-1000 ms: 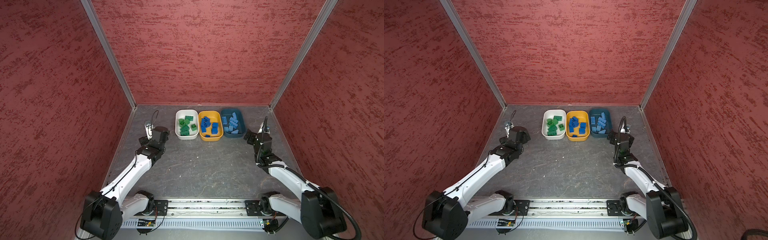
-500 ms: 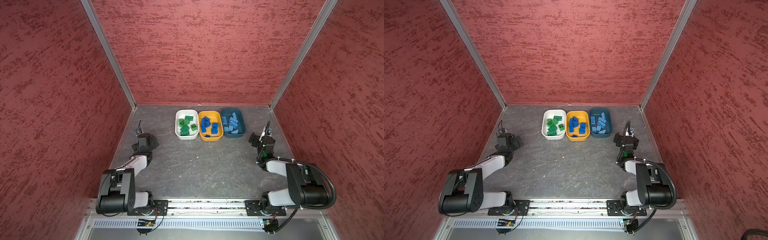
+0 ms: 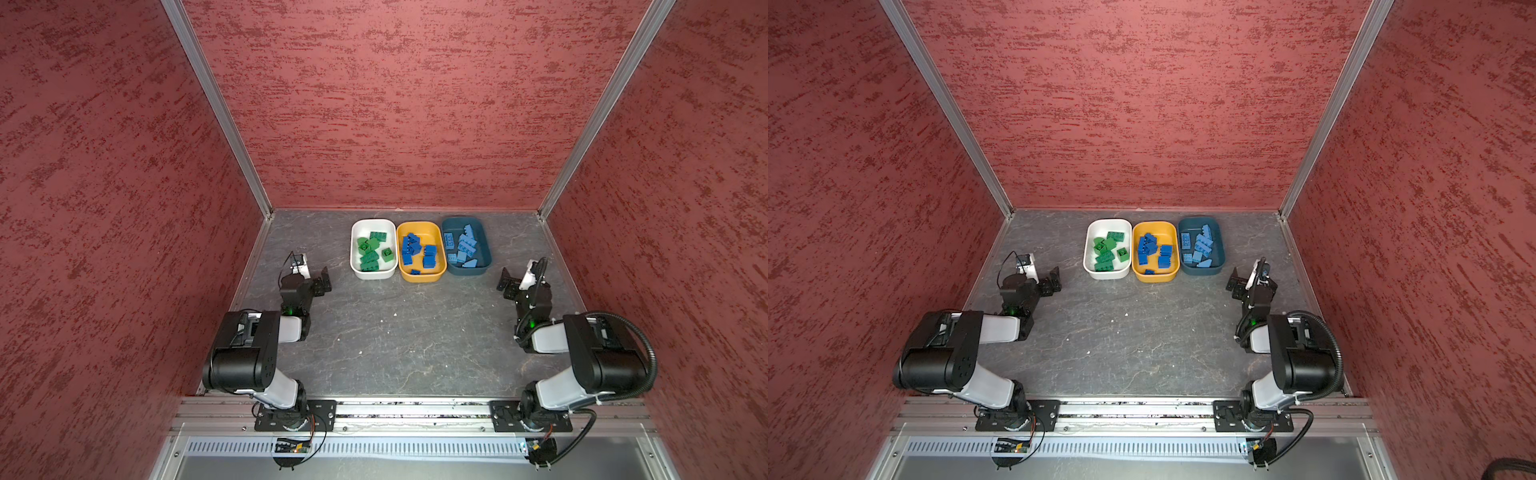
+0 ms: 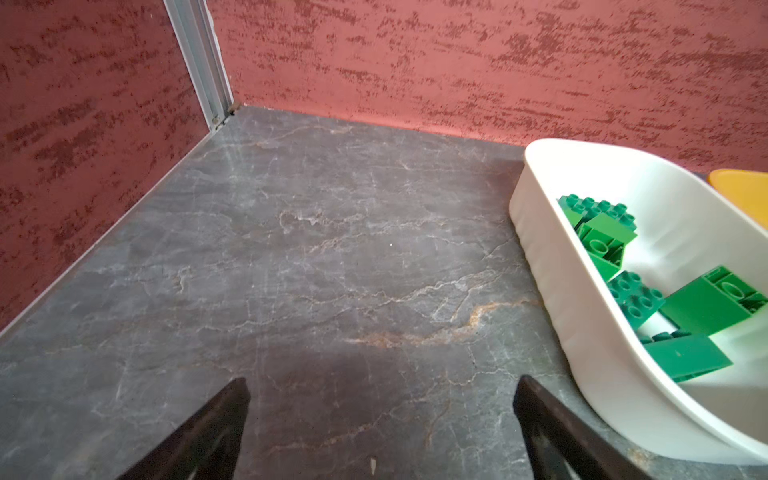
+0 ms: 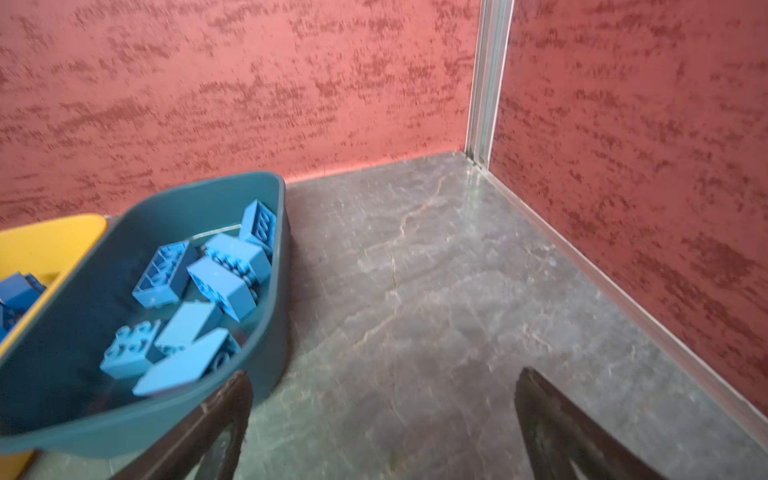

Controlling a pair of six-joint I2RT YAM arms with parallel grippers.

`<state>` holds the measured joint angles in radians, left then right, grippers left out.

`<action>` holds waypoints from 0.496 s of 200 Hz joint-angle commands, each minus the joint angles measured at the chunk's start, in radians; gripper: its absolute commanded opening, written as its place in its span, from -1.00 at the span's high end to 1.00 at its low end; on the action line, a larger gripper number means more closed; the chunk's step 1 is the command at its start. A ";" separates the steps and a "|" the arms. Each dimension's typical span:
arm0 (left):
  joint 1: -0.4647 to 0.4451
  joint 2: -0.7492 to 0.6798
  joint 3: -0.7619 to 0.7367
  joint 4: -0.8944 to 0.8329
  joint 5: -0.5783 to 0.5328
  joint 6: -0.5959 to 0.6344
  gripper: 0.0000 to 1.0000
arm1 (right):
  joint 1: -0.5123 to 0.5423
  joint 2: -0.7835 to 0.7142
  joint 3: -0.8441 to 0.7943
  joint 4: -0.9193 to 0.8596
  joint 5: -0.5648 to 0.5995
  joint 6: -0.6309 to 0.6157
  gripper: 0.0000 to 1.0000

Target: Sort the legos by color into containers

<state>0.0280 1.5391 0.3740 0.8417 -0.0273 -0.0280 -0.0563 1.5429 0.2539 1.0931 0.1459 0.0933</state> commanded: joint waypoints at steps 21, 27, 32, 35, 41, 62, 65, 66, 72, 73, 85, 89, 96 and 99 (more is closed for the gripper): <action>0.002 -0.005 0.002 0.056 0.018 0.018 -0.99 | -0.002 0.003 0.011 0.092 0.020 -0.012 -0.98; 0.002 -0.004 0.001 0.059 0.018 0.018 -0.99 | -0.004 0.007 0.012 0.093 -0.038 -0.030 -0.98; 0.002 -0.004 0.002 0.058 0.018 0.018 -0.99 | -0.006 0.006 0.025 0.062 -0.112 -0.056 -0.98; 0.002 -0.004 0.002 0.058 0.018 0.019 -0.99 | -0.007 0.005 0.039 0.035 -0.152 -0.072 -0.98; 0.002 -0.004 0.002 0.058 0.017 0.019 -0.99 | -0.014 0.005 0.038 0.046 -0.171 -0.066 -0.98; 0.001 -0.004 0.002 0.059 0.016 0.019 -0.99 | -0.027 0.007 0.037 0.047 -0.194 -0.059 -0.98; 0.001 -0.005 0.002 0.059 0.017 0.019 -0.99 | -0.027 0.006 0.036 0.045 -0.194 -0.059 -0.98; 0.001 -0.004 0.002 0.059 0.017 0.019 -0.99 | -0.027 0.005 0.036 0.045 -0.193 -0.058 -0.98; 0.001 -0.004 0.002 0.059 0.016 0.019 -0.99 | -0.027 0.006 0.036 0.047 -0.193 -0.058 -0.98; 0.001 -0.004 0.002 0.059 0.016 0.018 -0.99 | -0.027 0.005 0.036 0.048 -0.193 -0.059 -0.98; 0.002 -0.005 0.002 0.059 0.016 0.019 -0.99 | -0.027 0.006 0.037 0.047 -0.193 -0.059 -0.98; 0.001 -0.004 0.002 0.059 0.016 0.018 -0.99 | -0.027 0.005 0.036 0.047 -0.193 -0.059 -0.98; 0.001 -0.004 0.001 0.059 0.016 0.018 -0.99 | -0.027 0.006 0.035 0.047 -0.192 -0.060 -0.98; 0.002 -0.004 0.002 0.058 0.016 0.019 -0.99 | -0.027 0.005 0.035 0.047 -0.193 -0.059 -0.98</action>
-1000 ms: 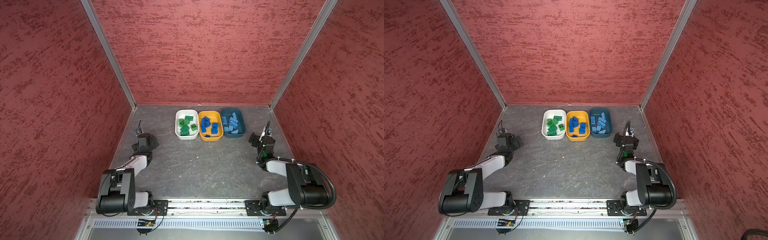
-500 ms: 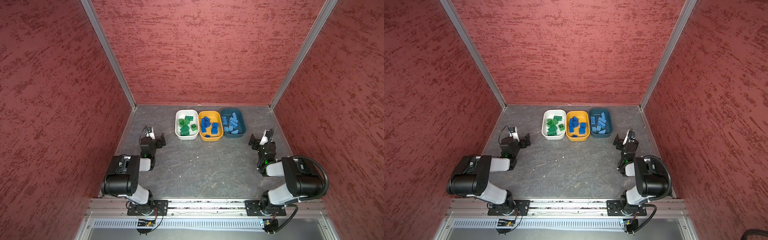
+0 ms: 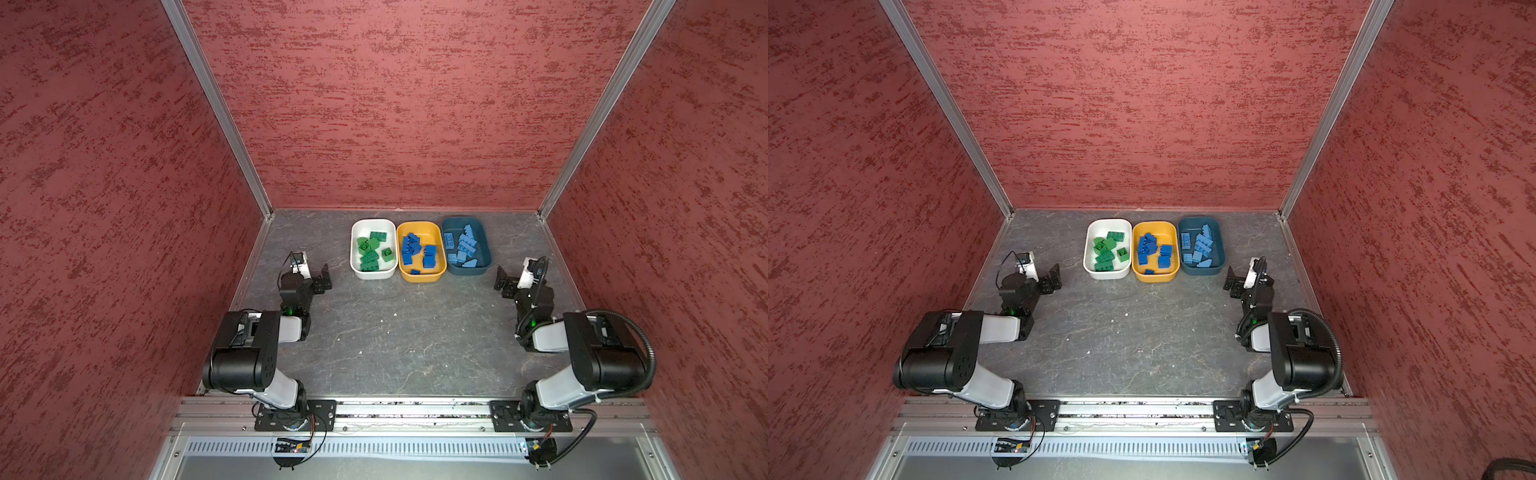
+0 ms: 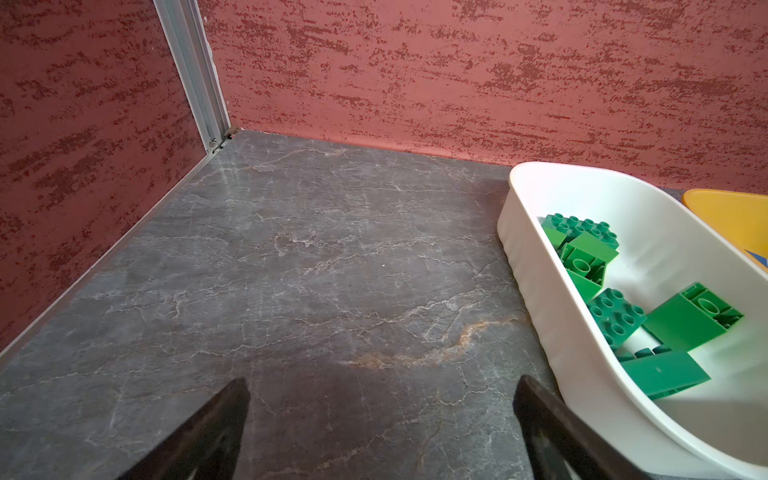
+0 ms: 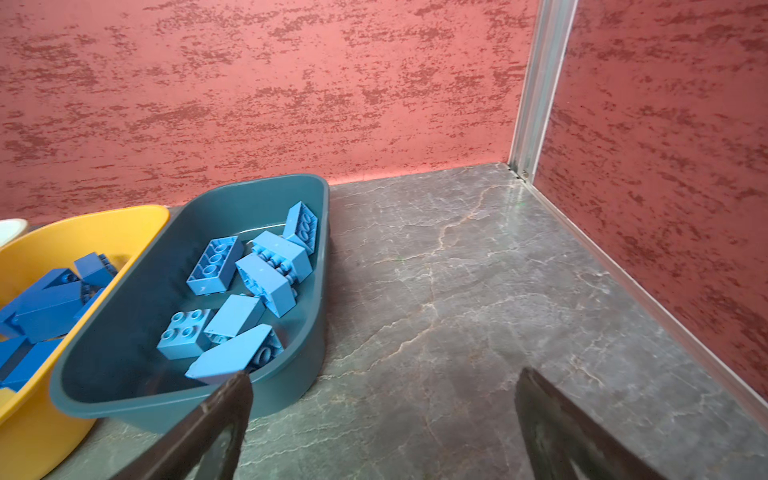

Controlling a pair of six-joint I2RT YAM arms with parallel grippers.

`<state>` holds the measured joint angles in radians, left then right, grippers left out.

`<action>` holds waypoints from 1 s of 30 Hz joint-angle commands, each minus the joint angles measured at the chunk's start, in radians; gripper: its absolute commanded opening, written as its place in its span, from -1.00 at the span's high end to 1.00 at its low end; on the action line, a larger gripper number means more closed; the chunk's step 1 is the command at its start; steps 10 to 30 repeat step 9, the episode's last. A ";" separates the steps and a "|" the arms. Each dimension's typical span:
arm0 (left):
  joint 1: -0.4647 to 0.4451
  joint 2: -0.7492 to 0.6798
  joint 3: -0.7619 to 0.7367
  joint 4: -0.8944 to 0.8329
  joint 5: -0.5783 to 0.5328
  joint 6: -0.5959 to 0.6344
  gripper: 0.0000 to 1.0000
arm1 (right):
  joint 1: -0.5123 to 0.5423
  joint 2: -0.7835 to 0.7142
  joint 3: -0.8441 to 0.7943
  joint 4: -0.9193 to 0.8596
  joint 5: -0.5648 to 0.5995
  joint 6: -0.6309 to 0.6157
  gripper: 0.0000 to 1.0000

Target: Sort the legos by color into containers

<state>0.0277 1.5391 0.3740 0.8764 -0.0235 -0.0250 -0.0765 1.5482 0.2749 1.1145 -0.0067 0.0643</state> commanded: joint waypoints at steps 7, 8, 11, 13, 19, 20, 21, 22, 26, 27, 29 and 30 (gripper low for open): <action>0.004 -0.004 0.005 0.019 0.014 0.014 -0.99 | -0.006 0.000 0.013 0.026 -0.040 -0.031 -0.98; 0.002 -0.004 0.002 0.022 0.013 0.017 -0.99 | -0.006 0.001 0.014 0.027 -0.040 -0.031 -0.98; 0.000 -0.004 0.002 0.024 0.011 0.016 -0.99 | -0.006 0.000 0.014 0.028 -0.039 -0.031 -0.98; 0.000 -0.004 0.002 0.024 0.011 0.016 -0.99 | -0.006 0.000 0.014 0.028 -0.039 -0.031 -0.98; 0.000 -0.004 0.002 0.024 0.011 0.016 -0.99 | -0.006 0.000 0.014 0.028 -0.039 -0.031 -0.98; 0.000 -0.004 0.002 0.024 0.011 0.016 -0.99 | -0.006 0.000 0.014 0.028 -0.039 -0.031 -0.98; 0.000 -0.004 0.002 0.024 0.011 0.016 -0.99 | -0.006 0.000 0.014 0.028 -0.039 -0.031 -0.98; 0.000 -0.004 0.002 0.024 0.011 0.016 -0.99 | -0.006 0.000 0.014 0.028 -0.039 -0.031 -0.98; 0.000 -0.004 0.002 0.024 0.011 0.016 -0.99 | -0.006 0.000 0.014 0.028 -0.039 -0.031 -0.98; 0.000 -0.004 0.002 0.024 0.011 0.016 -0.99 | -0.006 0.000 0.014 0.028 -0.039 -0.031 -0.98; 0.000 -0.004 0.002 0.024 0.011 0.016 -0.99 | -0.006 0.000 0.014 0.028 -0.039 -0.031 -0.98; 0.000 -0.004 0.002 0.024 0.011 0.016 -0.99 | -0.006 0.000 0.014 0.028 -0.039 -0.031 -0.98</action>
